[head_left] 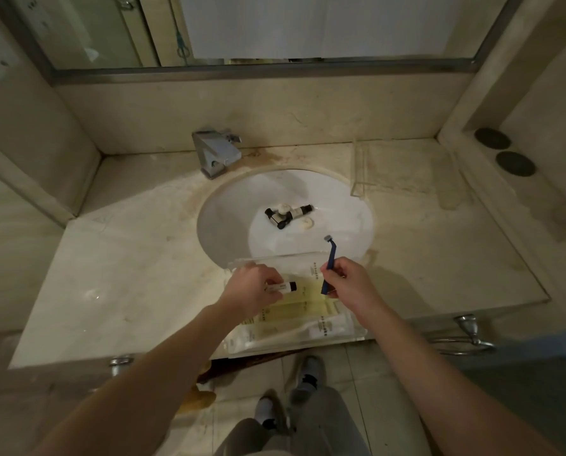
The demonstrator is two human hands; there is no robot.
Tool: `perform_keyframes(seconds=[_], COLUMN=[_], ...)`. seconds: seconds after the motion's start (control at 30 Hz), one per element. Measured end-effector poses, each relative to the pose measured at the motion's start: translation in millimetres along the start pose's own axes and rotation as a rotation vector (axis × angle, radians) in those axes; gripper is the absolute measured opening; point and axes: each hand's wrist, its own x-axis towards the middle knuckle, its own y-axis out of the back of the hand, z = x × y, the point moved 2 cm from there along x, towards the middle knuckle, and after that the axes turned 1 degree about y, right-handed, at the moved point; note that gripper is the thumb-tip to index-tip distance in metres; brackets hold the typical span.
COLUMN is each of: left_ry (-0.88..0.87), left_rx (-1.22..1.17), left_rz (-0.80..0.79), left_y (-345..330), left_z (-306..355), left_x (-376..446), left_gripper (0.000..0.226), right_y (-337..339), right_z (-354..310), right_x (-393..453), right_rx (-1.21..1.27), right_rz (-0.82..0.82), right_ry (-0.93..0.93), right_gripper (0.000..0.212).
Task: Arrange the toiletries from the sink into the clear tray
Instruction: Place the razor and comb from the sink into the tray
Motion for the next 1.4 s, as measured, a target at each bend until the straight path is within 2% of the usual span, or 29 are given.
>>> perform_keyframes(seconds=[0.2, 0.47, 0.53, 0.63, 0.73, 0.83, 0.9, 0.97, 1.1, 1.17, 1.27, 1.4], left_ry=[-0.009, 0.01, 0.042, 0.117, 0.131, 0.071, 0.078, 0.134, 0.306, 0.352, 0.335, 0.195], left_rx=[0.01, 0.05, -0.027, -0.264, -0.518, -0.552, -0.576, -0.584, -0.493, -0.461, -0.324, -0.187], left_rz=[-0.09, -0.078, -0.042, 0.061, -0.048, -0.171, -0.178, -0.121, 0.236, 0.318, 0.292, 0.128], left_y=[-18, -25, -20, 0, 20, 33, 38, 42, 50, 52, 52, 45], left_z=[-4, -8, -9, -6, 2, 11, 10, 4, -21, -33, -45, -46], left_x=[-5, -2, -2, 1, 7, 9, 9, 9, 8, 6, 1, -8], left_gripper=[0.024, 0.041, 0.046, 0.026, 0.012, 0.019, 0.021, 0.021, 0.027, 0.029, 0.032, 0.03], right_y=[-3, -10, -14, -22, -35, -51, -57, -61, -62, -62, -62, -67], right_z=[11, 12, 10, 1, -12, -25, -30, -34, -36, -33, -26, -17], right_x=[-1, -1, 0, 2, 3, 5, 8, 12, 8, 5, 3, 0], right_rx=[-0.123, -0.15, -0.115, 0.015, 0.188, 0.283, 0.14, -0.106, -0.574, -0.789, -0.891, -0.928], right_rz=[-0.011, -0.076, -0.092, -0.106, -0.107, -0.1, -0.086, -0.08, -0.184, -0.22, -0.259, -0.324], right_ry=[-0.02, -0.056, -0.065, -0.102, -0.172, -0.242, -0.194, -0.064, 0.239, 0.349, 0.45, 0.534], right_gripper=[0.019, 0.009, 0.007, 0.006, 0.006, 0.008, 0.013, 0.014, 0.014, 0.015, 0.015, 0.009])
